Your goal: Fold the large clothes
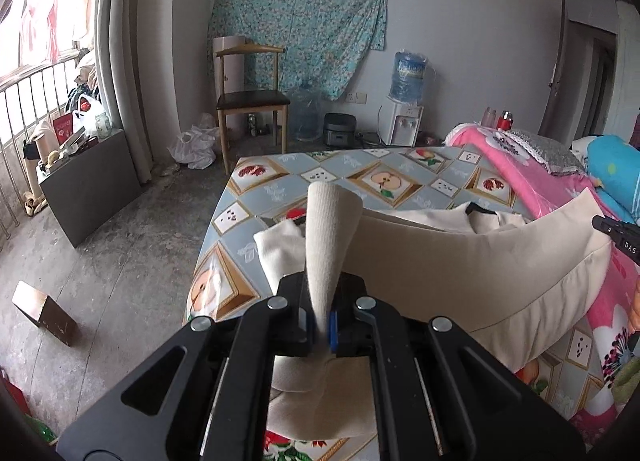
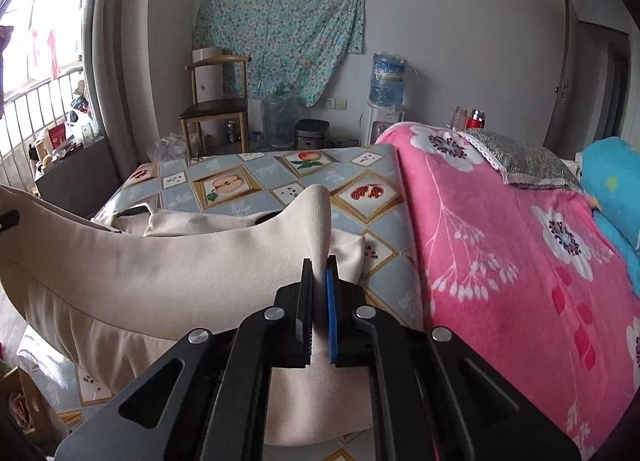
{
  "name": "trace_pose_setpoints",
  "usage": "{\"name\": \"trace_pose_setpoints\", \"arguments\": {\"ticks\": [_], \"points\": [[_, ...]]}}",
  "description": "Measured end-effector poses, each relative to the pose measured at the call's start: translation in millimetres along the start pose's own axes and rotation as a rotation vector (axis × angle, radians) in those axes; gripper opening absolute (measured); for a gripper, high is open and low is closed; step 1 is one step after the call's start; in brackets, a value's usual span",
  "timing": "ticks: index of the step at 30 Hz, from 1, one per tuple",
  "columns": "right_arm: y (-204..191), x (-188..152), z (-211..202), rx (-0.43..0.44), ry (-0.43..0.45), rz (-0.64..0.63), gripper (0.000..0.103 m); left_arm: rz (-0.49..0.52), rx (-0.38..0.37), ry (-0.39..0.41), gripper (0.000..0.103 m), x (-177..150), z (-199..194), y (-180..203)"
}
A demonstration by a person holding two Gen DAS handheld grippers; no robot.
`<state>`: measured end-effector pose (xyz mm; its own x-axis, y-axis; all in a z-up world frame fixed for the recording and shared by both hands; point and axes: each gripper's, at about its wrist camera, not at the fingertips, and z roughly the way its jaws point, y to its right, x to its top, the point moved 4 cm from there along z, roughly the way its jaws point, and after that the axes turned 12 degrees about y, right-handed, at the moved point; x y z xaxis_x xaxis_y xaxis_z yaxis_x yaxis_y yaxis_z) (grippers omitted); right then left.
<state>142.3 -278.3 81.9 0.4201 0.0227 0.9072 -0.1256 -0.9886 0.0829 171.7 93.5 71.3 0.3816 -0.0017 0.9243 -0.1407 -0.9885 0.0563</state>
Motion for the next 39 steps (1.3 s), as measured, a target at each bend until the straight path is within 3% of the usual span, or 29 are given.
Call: {"name": "trace_pose_setpoints", "arguments": {"ticks": [5,10,13,16,20,23,25,26,27,31,32,35,39], "points": [[-10,36,58,-0.004,0.018,-0.046,0.006,0.054,-0.019,0.03,0.005,46,57,-4],[-18,53,155,0.0,-0.046,-0.045,0.006,0.064,-0.043,-0.052,0.005,73,154,-13],[-27,35,220,0.004,-0.139,-0.051,0.006,0.092,-0.024,-0.145,0.005,62,215,-14],[-36,2,267,0.006,-0.249,-0.069,0.006,0.116,0.0,-0.269,0.005,31,268,-19],[-36,-26,293,0.01,-0.33,-0.076,0.006,0.104,0.004,-0.386,0.005,-5,303,-30],[-33,-28,292,0.014,-0.35,-0.058,0.007,0.063,-0.012,-0.433,0.012,-21,307,-40],[-28,-28,296,0.029,-0.385,-0.031,0.015,0.038,-0.017,-0.446,0.019,-23,307,-45],[-23,-25,293,0.029,-0.39,-0.014,0.025,0.027,-0.015,-0.451,0.027,-21,305,-48],[-19,-23,291,0.018,-0.388,-0.003,0.035,0.02,-0.004,-0.444,0.034,-18,301,-53],[7,1,247,-0.012,-0.309,0.048,0.045,0.028,0.049,-0.341,0.035,9,261,-75],[11,5,234,-0.009,-0.291,0.056,0.052,0.022,0.047,-0.316,0.035,15,248,-78],[6,6,189,0.079,-0.273,0.052,0.055,-0.011,-0.026,-0.28,0.035,21,207,-73],[-20,-21,144,0.2,-0.322,-0.02,0.058,-0.084,-0.151,-0.335,0.035,-9,166,-44]]}}
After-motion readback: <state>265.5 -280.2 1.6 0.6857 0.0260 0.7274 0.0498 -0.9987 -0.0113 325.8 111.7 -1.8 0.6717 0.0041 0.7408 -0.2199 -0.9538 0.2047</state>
